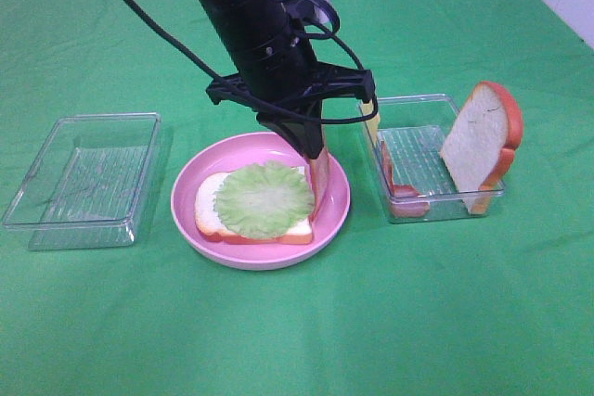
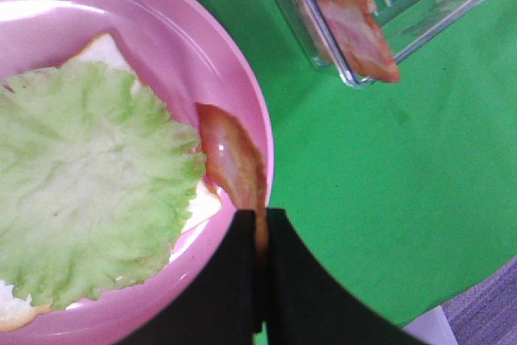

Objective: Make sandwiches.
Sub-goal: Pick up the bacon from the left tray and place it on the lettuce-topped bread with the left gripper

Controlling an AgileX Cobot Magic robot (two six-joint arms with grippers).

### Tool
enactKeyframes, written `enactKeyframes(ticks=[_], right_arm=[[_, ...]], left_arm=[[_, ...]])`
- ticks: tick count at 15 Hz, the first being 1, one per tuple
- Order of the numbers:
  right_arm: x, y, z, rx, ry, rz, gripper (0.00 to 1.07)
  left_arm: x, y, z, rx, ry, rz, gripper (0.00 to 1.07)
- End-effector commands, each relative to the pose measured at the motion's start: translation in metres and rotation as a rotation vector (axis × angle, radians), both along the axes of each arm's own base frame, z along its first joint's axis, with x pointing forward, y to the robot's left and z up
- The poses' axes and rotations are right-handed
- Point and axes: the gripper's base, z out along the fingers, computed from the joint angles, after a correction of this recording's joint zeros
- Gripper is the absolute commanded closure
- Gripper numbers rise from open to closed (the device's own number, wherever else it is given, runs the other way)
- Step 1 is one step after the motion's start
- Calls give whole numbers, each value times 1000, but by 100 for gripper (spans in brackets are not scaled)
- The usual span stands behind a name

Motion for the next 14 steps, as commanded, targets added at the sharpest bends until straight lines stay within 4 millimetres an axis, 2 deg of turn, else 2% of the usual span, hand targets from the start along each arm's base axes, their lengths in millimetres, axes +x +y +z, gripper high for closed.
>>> enactKeyframes(ticks=[1,6,12,14], right_arm=[[-2,0,0,-8,-37,10,14],[-2,0,0,-8,-37,10,14],[-2,0,0,-8,-37,10,14],[-2,0,0,-8,-37,10,14]], left_arm=[[8,11,-8,24,17,18,107],[17,37,-15,214,-3,53,107],[20,36,-39,255,29,41,107],[22,37,-41,268,14,42,107]])
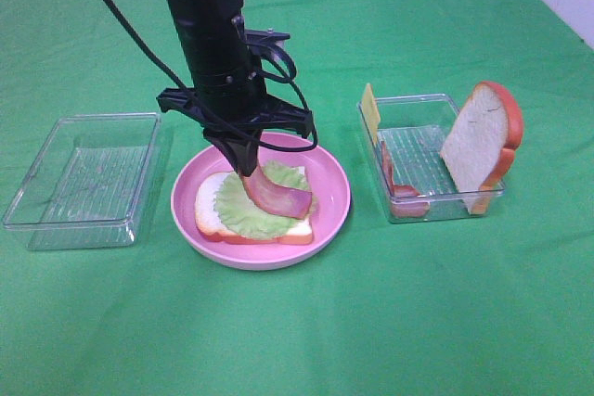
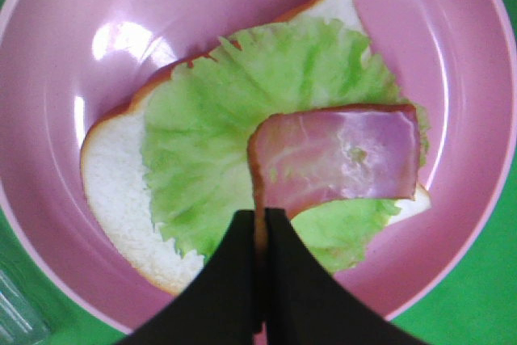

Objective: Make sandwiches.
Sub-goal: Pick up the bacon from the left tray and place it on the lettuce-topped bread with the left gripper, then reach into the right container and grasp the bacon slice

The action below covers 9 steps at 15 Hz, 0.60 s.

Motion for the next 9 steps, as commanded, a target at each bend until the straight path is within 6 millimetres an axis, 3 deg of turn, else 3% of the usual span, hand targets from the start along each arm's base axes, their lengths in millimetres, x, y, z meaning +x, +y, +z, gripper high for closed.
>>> enactKeyframes(ticks=[1,3,5,6,7,9], right_arm=[[-2,0,0,-8,-37,10,14],[-2,0,0,-8,-37,10,14],[-2,0,0,-8,-37,10,14],[-2,0,0,-8,-37,10,14],[-2,0,0,-8,-37,10,14],[-2,0,0,-8,-37,10,14]], left_arm=[[0,2,-4,17,7,7,105],[-1,2,-3,25,16,5,72],[-3,4,0,45,26,-10,27],[-5,5,3,59,26,-40,11],[-8,7,10,63,30,-62,4],[-11,9,21,67,26,-64,4]])
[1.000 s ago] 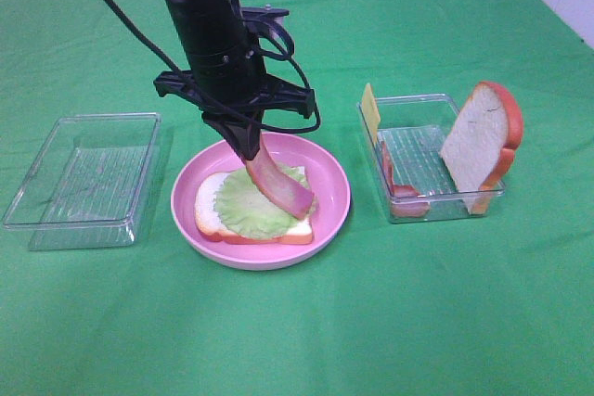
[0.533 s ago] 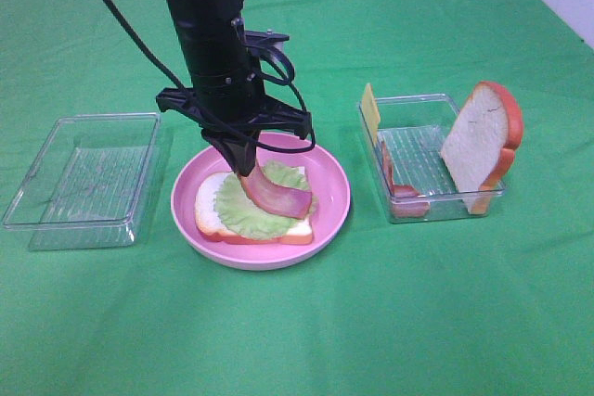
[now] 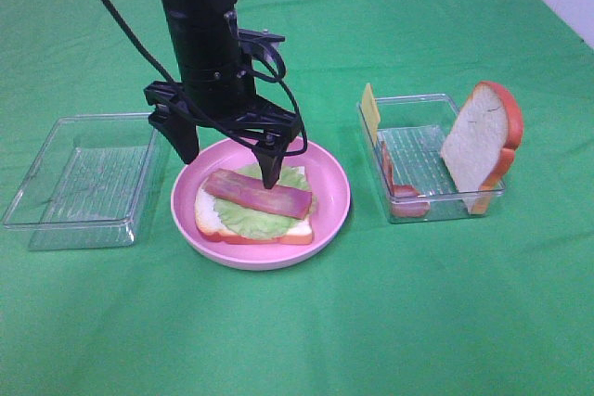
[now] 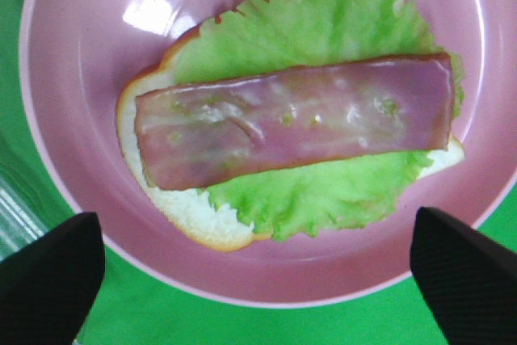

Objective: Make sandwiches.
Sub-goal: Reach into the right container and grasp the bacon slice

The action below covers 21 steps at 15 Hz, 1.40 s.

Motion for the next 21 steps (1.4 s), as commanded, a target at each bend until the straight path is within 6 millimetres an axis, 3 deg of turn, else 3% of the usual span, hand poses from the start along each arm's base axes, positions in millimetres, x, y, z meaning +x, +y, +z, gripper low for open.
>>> enactKeyframes(ticks=[1,3,4,6,7,8,11,13,16,17,21], right_arm=[[-2,0,0,-8,-37,10,14],[-2,0,0,-8,-37,10,14],[-2,0,0,-8,-37,10,14],[-2,0,0,-8,-37,10,14],[-2,0,0,-8,-37,10,14],[-2,0,0,-8,-37,10,14],[-2,0,0,-8,-37,10,14],[-2,0,0,-8,-37,10,14],[-2,0,0,-8,-37,10,14],[-2,0,0,-8,-37,10,14],[-2,0,0,-8,-37,10,14]], left_arm=[[-6,6,20,16,-14,-15,4],[-2,22,44,30,-76,1,4],[5,44,55,51,-95,41,4],[20,99,74,86,-100,138,4],[29,151,93,81,-134,224,4],[33,177,97,80,-141,278,4],[37,227,100,54,-134,393,4],[38,249,102,-19,-121,434,5],[33,258,112,-59,-139,443,6],[23,255,124,-70,-158,440,7],[-27,252,136,-80,-223,429,8]])
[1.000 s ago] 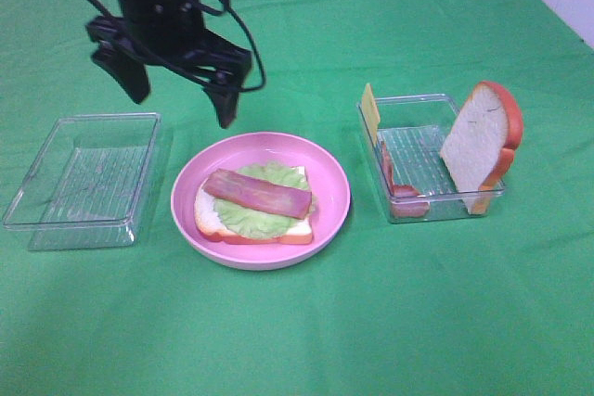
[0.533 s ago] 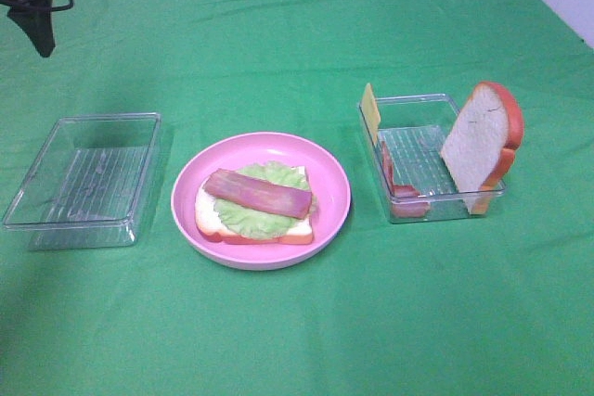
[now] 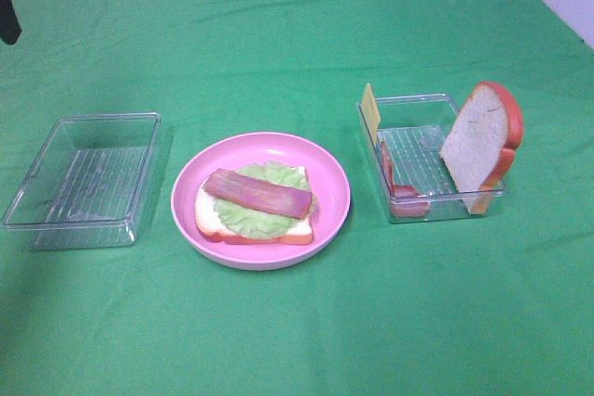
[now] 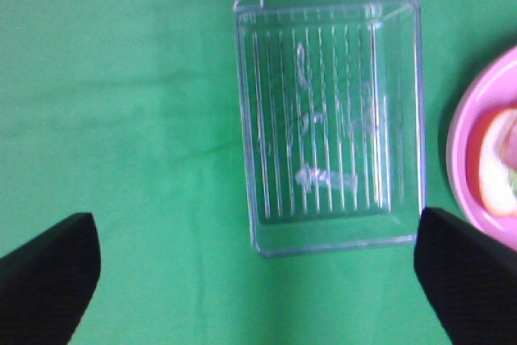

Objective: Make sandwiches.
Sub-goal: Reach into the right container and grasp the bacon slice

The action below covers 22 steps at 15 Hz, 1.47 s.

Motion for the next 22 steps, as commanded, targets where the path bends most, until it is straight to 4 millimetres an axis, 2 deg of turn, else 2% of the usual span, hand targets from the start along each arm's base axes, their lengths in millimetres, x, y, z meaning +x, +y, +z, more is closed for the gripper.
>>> enactKeyframes(ticks=[1,6,7,9,12,14,17,22], right_arm=[[-2,0,0,-8,-37,10,14],[-2,0,0,-8,-37,10,14],[-2,0,0,-8,-37,10,14],[-2,0,0,-8,-37,10,14],[-2,0,0,-8,-37,10,14],[-2,0,0,-8,-37,10,14],[-2,0,0,-8,-37,10,14],[-2,0,0,-7,-37,11,14]], left_arm=[[-42,-3,2,-5,10,-12,8],[-175,-7,1,5,-131,-10,9],[-189,-7,1,7,-155,-11,9],[-268,-9,-1,13,-328,-11,9],[-329,-11,-16,27,-530,-11,9],[-358,-10,-28,44,-656,-8,9],[-382,-10,-37,61,-784,-5,9],[-385,-10,-37,65,-801,0,9]])
